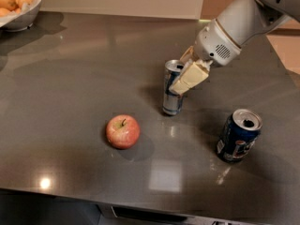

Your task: Move redbull can near apple

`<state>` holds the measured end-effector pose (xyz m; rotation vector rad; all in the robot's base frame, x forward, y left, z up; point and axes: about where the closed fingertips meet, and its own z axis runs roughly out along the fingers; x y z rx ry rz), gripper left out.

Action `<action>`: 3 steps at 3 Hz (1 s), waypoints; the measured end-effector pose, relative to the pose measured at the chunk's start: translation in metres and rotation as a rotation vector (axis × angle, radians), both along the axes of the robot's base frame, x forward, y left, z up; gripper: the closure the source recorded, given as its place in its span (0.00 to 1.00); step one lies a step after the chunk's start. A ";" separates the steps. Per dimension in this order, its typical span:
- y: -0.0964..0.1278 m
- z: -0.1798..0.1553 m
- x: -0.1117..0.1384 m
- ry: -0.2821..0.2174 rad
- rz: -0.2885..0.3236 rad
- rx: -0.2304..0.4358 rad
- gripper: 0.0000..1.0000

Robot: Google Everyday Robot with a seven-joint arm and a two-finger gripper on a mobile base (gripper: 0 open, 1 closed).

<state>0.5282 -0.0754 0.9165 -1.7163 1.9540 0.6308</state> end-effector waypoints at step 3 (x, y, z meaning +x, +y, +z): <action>0.022 0.001 -0.060 0.005 0.156 0.042 1.00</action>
Offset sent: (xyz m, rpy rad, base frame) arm -0.0685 0.0195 0.0041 0.0527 0.0013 0.1714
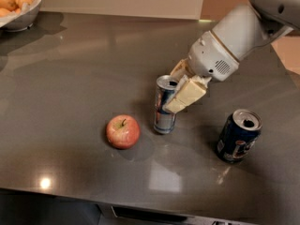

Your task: Move redbull can near apple

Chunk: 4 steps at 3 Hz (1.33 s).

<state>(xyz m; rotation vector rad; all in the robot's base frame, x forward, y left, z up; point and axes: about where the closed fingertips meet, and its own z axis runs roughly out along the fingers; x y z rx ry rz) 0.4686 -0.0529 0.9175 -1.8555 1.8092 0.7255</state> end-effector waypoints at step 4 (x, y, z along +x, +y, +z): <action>0.022 -0.011 -0.036 -0.072 0.125 -0.008 0.59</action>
Offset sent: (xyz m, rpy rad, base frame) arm -0.0365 0.0198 -0.0161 -0.0054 -0.0152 0.1269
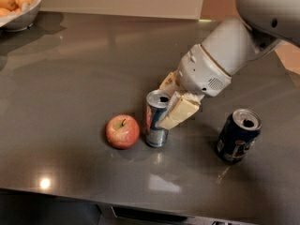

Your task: Move redbull can near apple

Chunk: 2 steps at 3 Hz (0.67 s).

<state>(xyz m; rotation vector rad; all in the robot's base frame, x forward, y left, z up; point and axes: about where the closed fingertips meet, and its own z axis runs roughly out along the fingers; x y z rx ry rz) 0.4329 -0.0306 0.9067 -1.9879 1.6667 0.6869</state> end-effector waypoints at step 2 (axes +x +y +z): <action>0.005 -0.004 -0.008 0.006 0.019 0.007 0.12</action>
Offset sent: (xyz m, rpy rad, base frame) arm -0.0115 0.0037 -0.0084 0.0113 0.0199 0.0228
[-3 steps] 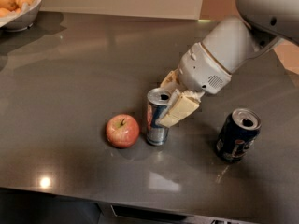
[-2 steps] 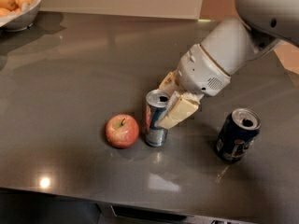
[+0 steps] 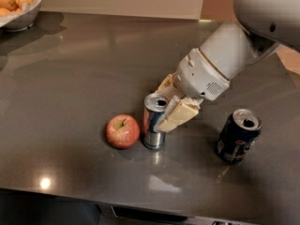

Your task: Move redbull can near apple

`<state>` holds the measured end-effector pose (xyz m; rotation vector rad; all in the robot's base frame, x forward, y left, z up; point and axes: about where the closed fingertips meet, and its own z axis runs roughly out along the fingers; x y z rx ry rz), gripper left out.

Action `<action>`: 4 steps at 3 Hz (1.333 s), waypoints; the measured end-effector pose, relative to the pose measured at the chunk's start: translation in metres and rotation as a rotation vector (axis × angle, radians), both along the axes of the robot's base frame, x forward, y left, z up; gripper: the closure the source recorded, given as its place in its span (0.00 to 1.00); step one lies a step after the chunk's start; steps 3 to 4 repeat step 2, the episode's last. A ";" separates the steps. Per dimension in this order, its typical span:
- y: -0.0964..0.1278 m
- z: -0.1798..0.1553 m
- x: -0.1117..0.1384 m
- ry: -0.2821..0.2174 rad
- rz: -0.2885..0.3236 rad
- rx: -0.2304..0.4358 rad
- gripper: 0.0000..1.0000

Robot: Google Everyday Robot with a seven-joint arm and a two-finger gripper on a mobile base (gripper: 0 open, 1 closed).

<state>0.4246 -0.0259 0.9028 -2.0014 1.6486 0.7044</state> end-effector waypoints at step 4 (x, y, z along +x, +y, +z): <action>0.001 -0.002 -0.002 0.003 -0.004 0.008 0.00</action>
Offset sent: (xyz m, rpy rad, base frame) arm -0.0018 0.0010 -0.0015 0.0069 0.0026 -0.0035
